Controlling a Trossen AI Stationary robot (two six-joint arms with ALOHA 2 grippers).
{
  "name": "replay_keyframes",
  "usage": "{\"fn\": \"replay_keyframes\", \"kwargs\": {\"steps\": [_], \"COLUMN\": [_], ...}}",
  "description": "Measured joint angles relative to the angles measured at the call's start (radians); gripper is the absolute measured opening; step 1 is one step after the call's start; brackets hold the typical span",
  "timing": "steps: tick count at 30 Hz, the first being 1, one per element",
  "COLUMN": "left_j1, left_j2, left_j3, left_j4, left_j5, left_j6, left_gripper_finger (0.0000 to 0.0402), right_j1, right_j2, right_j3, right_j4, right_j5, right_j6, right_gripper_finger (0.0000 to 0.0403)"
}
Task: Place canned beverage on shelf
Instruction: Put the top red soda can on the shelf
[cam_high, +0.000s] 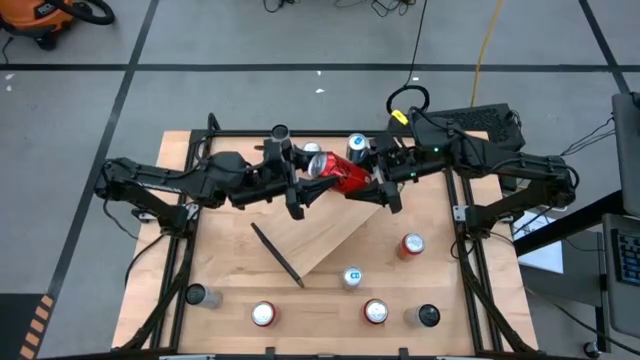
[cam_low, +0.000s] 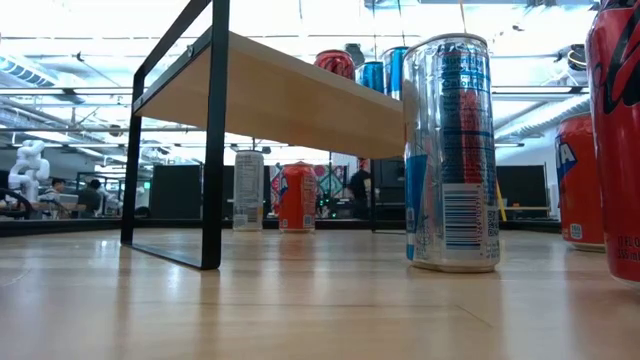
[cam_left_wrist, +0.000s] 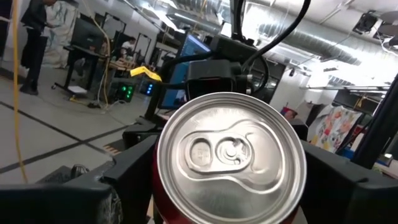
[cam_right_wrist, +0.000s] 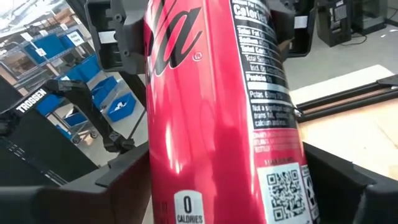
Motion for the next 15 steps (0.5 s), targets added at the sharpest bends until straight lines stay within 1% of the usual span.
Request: {"fn": "replay_keyframes", "kwargs": {"steps": [3,9,15], "left_j1": [-0.001,-0.001,-0.001], "left_j2": [0.0,-0.002,0.0], "left_j3": [0.0,0.0,0.0], "left_j4": [-0.003,-0.013,-0.026], "left_j5": [-0.003,-0.011,-0.01], "left_j6": [0.0,-0.001,-0.002], "left_gripper_finger": [0.0292,0.0289,0.0288], "right_j1": [0.0,0.0,0.008], "right_j2": [0.0,0.006,-0.004], "right_j3": [0.0,-0.001,-0.001], "right_j4": [-0.001,-0.005,-0.077], "right_j5": [0.0,-0.013,-0.046], "right_j6": [0.005,0.007,0.008], "right_gripper_finger": [0.0318,0.0318,0.0318]}}
